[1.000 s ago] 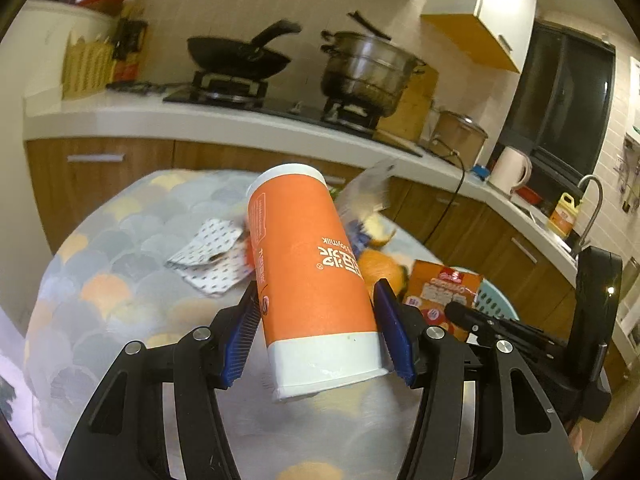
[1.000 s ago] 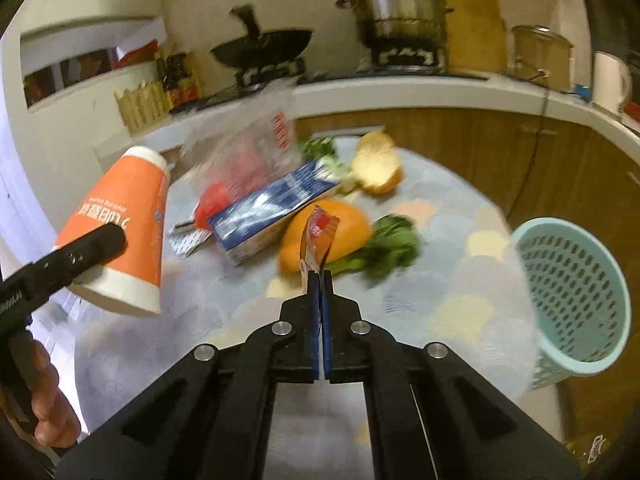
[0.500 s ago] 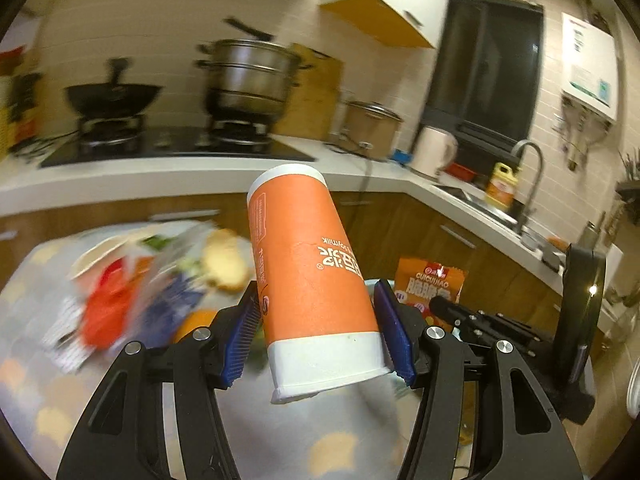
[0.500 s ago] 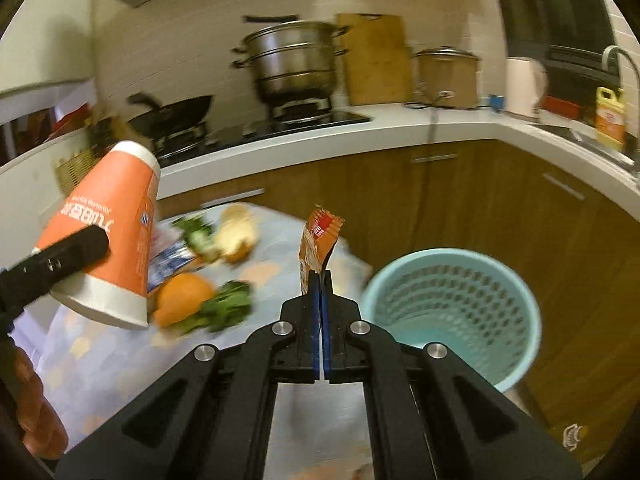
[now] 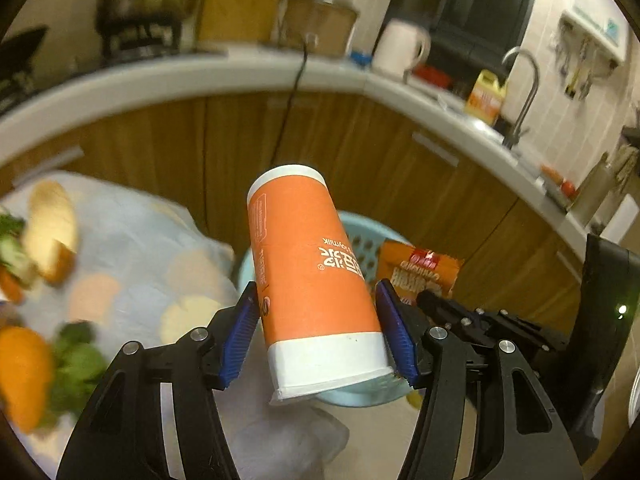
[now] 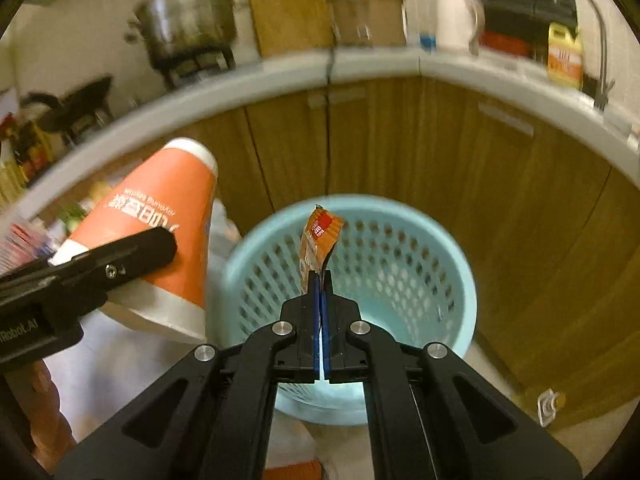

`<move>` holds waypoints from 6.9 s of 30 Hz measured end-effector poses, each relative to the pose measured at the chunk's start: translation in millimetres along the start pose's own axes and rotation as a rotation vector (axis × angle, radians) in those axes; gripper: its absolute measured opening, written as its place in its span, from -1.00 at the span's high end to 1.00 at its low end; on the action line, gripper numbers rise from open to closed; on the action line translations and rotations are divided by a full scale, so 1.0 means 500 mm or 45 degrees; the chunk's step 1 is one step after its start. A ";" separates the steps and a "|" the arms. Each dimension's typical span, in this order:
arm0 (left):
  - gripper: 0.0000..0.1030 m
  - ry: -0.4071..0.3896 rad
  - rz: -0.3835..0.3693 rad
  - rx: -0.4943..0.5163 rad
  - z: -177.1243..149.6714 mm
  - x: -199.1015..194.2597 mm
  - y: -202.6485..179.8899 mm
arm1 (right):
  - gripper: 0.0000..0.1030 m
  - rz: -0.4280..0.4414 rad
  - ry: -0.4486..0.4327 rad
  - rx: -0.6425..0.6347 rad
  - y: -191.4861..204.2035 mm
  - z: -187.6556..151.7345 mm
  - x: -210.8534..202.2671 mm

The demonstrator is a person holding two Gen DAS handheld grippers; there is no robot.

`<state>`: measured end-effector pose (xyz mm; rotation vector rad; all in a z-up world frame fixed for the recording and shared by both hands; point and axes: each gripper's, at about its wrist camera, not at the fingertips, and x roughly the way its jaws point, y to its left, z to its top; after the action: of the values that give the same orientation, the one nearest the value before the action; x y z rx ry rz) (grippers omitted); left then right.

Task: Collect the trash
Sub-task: 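Carry both items over the blue basket and open both tools to drop them, then move both tools back from the basket to the table, then grasp the white polka-dot paper with the left tool, then grasp the orange peel with the right tool, then release the orange peel into the basket with the right tool while the left tool holds the paper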

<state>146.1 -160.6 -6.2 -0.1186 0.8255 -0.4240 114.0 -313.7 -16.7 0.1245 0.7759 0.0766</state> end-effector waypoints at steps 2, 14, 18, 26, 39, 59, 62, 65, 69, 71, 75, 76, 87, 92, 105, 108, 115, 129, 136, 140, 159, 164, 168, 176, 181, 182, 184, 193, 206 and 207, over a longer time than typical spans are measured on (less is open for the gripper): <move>-0.11 0.064 -0.007 -0.024 -0.005 0.046 0.009 | 1.00 -0.031 0.096 0.023 -0.021 -0.016 0.046; -0.27 0.145 -0.011 -0.054 -0.009 0.083 0.029 | 0.98 -0.004 0.257 0.070 -0.050 -0.042 0.101; -0.32 0.101 -0.012 -0.046 -0.012 0.045 0.031 | 0.98 0.002 0.247 0.067 -0.056 -0.037 0.093; -0.36 0.029 -0.002 -0.057 -0.033 -0.033 0.049 | 0.95 -0.010 0.251 0.045 -0.044 -0.025 0.080; -0.45 -0.119 -0.014 -0.073 -0.082 -0.177 0.076 | 0.30 0.025 0.187 0.027 0.006 -0.029 0.046; -0.72 -0.469 0.449 -0.343 -0.235 -0.573 0.369 | -0.36 0.356 -0.166 -0.346 0.409 -0.037 -0.119; -0.72 -0.450 0.542 -0.456 -0.248 -0.593 0.458 | -0.36 0.365 -0.167 -0.382 0.448 -0.046 -0.096; -0.72 -0.394 0.583 -0.543 -0.251 -0.589 0.532 | -0.36 0.348 -0.161 -0.401 0.465 -0.046 -0.067; -0.69 -0.325 0.558 -0.687 -0.258 -0.562 0.622 | -0.36 0.310 -0.137 -0.383 0.470 -0.044 -0.023; -0.69 -0.293 0.530 -0.725 -0.257 -0.538 0.651 | -0.36 0.312 -0.112 -0.376 0.469 -0.048 -0.007; -0.67 -0.223 0.561 -0.713 -0.246 -0.486 0.671 | -0.36 0.319 -0.107 -0.381 0.469 -0.050 0.001; -0.64 -0.199 0.584 -0.699 -0.242 -0.471 0.674 | -0.36 0.322 -0.105 -0.379 0.469 -0.050 0.003; -0.47 0.016 0.800 -0.438 -0.212 -0.388 0.613 | -0.36 0.345 -0.094 -0.391 0.473 -0.054 0.007; 0.04 -0.022 0.800 -0.398 -0.218 -0.395 0.593 | -0.36 0.351 -0.082 -0.380 0.470 -0.054 0.010; 0.86 -0.278 0.631 -0.536 -0.249 -0.465 0.581 | -0.36 0.376 -0.104 -0.338 0.444 -0.050 -0.009; 0.86 -0.342 0.595 -0.555 -0.254 -0.480 0.581 | -0.36 0.352 -0.088 -0.362 0.438 -0.055 -0.010; 0.86 -0.427 0.552 -0.573 -0.253 -0.509 0.573 | -0.24 0.309 0.048 -0.420 0.438 -0.067 0.022; 0.87 -0.462 0.487 -0.558 -0.242 -0.525 0.552 | 0.29 0.454 0.203 -0.538 0.510 -0.056 0.069; 0.87 -0.460 0.487 -0.530 -0.244 -0.525 0.542 | 0.39 0.318 0.104 -0.570 0.484 -0.090 0.022; 0.87 -0.467 0.474 -0.540 -0.246 -0.528 0.545 | 0.42 0.362 0.089 -0.542 0.479 -0.098 -0.009; 0.87 -0.478 0.442 -0.563 -0.257 -0.534 0.554 | -0.08 0.211 0.148 -0.529 0.582 -0.126 0.020; 0.87 -0.478 0.446 -0.562 -0.260 -0.533 0.553 | -0.08 0.108 0.095 -0.408 0.490 -0.106 -0.002; 0.87 -0.478 0.444 -0.565 -0.260 -0.532 0.552 | -0.08 0.006 0.060 -0.346 0.414 -0.083 -0.007; 0.86 -0.476 0.438 -0.569 -0.260 -0.529 0.548 | -0.10 0.307 0.048 -0.364 0.430 -0.077 -0.041; 0.86 -0.471 0.440 -0.565 -0.261 -0.530 0.545 | -0.44 0.325 0.054 -0.427 0.511 -0.084 -0.025; 0.86 -0.471 0.440 -0.561 -0.261 -0.532 0.544 | -0.44 0.310 0.064 -0.437 0.523 -0.084 -0.016; 0.86 -0.475 0.437 -0.557 -0.263 -0.537 0.541 | -0.45 0.292 0.105 -0.448 0.541 -0.084 0.007; 0.86 -0.539 0.434 -0.530 -0.269 -0.589 0.513 | 0.09 0.304 0.064 -0.399 0.515 -0.074 -0.013; 0.86 -0.685 0.312 -0.362 -0.216 -0.662 0.366 | 0.13 0.411 -0.131 -0.330 0.443 -0.032 -0.153; 0.86 -0.689 0.290 -0.349 -0.210 -0.662 0.356 | 0.13 0.398 -0.148 -0.317 0.429 -0.026 -0.160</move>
<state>-72.9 143.5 103.0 -0.3727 0.3516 -0.0509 42.8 -109.5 59.8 0.0123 0.6200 0.4572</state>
